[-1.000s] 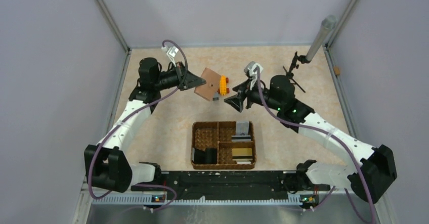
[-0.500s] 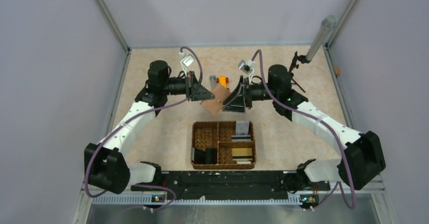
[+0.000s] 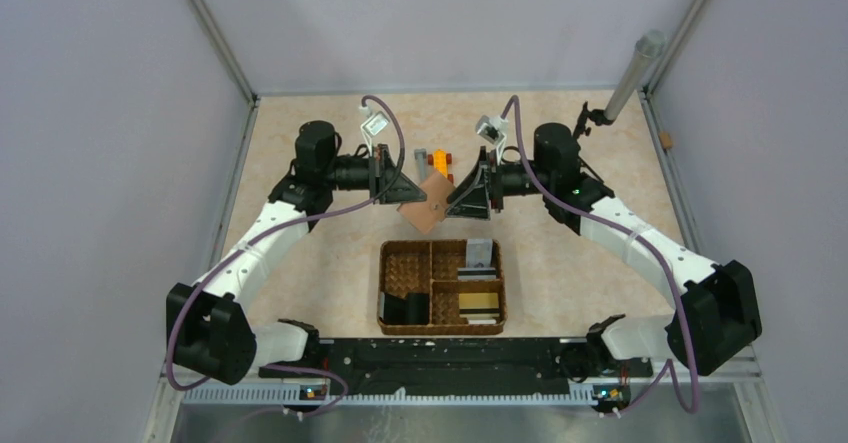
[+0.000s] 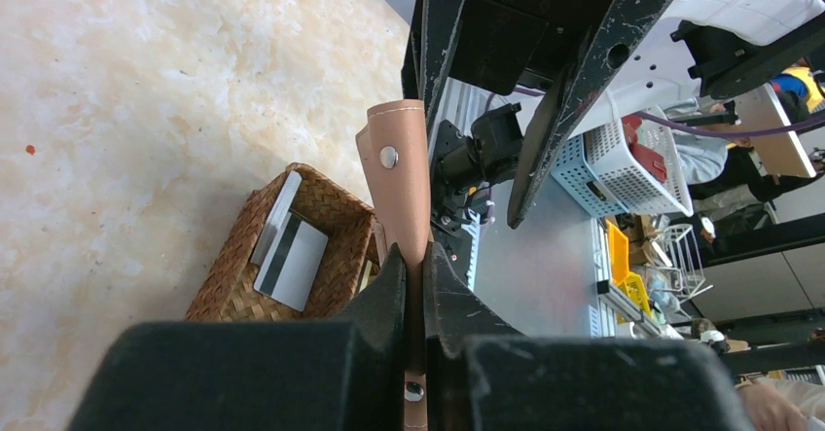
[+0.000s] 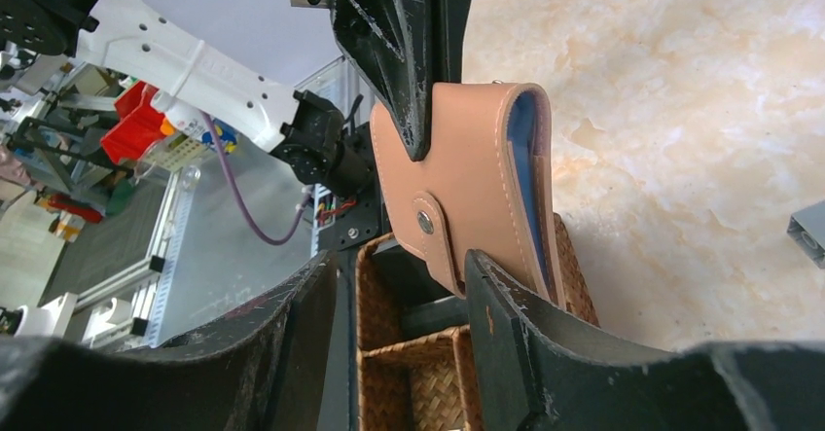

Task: Put the credit cards into the card holder
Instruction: Open the card holder.

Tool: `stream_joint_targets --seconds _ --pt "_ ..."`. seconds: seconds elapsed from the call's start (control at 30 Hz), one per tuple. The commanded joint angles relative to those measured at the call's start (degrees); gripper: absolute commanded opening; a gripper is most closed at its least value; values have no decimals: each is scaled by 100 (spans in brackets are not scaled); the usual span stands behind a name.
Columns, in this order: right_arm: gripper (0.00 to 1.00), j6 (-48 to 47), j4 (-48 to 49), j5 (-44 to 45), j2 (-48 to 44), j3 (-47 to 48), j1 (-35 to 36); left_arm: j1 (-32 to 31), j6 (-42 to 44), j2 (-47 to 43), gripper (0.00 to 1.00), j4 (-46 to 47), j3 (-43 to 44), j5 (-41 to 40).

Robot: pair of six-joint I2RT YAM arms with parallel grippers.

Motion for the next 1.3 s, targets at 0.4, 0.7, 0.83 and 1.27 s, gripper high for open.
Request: stream_joint_targets --seconds 0.4,0.7,0.83,1.27 --pt "48 -180 344 -485 326 238 349 -178 -76 -168 0 533 -90 241" --pt "40 -508 -135 -481 490 225 560 -127 -12 -280 0 542 -122 -11" --pt "28 -418 99 -346 509 171 611 -105 -12 -296 0 542 -144 -82" --pt "0 -382 446 -146 136 54 845 188 -8 -113 0 -53 -83 -1271"
